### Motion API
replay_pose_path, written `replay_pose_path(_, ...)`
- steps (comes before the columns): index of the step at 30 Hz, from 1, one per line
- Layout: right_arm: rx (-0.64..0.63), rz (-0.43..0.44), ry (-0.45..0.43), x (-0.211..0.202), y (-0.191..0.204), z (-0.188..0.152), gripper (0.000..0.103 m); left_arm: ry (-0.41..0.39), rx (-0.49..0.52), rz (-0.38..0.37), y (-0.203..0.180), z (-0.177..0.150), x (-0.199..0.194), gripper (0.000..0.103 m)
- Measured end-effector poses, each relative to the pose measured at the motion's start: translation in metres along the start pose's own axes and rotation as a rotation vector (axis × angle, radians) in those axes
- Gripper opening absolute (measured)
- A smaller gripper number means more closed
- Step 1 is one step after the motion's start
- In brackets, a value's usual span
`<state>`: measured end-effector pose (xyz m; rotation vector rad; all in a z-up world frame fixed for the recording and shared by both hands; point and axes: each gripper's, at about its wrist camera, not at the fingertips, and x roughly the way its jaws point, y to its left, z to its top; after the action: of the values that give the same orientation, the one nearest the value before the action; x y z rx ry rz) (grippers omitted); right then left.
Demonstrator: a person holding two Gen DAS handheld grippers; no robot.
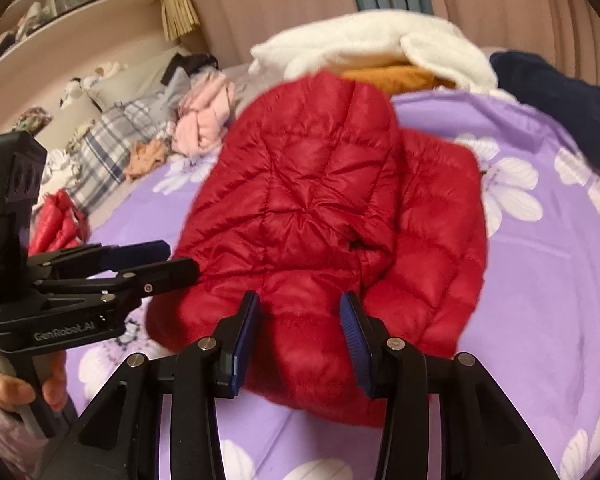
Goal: Fold large clothes
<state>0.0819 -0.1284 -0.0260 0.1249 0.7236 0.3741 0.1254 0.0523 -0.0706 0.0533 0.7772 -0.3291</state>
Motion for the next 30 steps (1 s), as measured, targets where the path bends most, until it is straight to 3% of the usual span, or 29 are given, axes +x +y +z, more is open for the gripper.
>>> replay_pose_path(1, 0.001, -0.009, -0.004, -0.006, 0.002, 0.000, 0.045, -0.013, 0.003, 0.015, -0.002, 0.000, -0.007, 0.076)
replay_pose_path(3, -0.003, -0.038, -0.013, -0.020, 0.007, 0.000, 0.053, -0.046, 0.008, 0.055, -0.005, 0.001, -0.023, 0.091)
replay_pose_path(5, -0.009, -0.075, -0.019, -0.033, 0.014, 0.000, 0.068, -0.073, 0.009, 0.079, -0.007, 0.002, -0.040, 0.096)
replay_pose_path(7, -0.017, -0.098, -0.034, -0.045, 0.019, 0.000, 0.073, -0.075, 0.005, 0.097, -0.008, 0.002, -0.056, 0.102)
replay_pose_path(15, -0.007, -0.110, -0.066, -0.084, 0.038, 0.003, 0.082, -0.084, -0.024, 0.137, -0.010, -0.008, -0.104, 0.103)
replay_pose_path(18, -0.016, -0.138, -0.069, -0.094, 0.045, 0.004, 0.084, -0.075, -0.001, 0.187, -0.013, -0.011, -0.118, 0.103)
replay_pose_path(20, -0.009, -0.162, -0.070, -0.101, 0.049, 0.005, 0.098, -0.067, 0.001, 0.203, -0.013, -0.014, -0.125, 0.103)
replay_pose_path(25, 0.011, -0.164, -0.090, -0.116, 0.055, 0.007, 0.099, -0.071, -0.040, 0.162, -0.008, -0.019, -0.146, 0.103)
replay_pose_path(30, -0.002, -0.192, -0.135, -0.133, 0.063, 0.011, 0.102, -0.090, -0.037, 0.193, -0.010, -0.021, -0.162, 0.103)
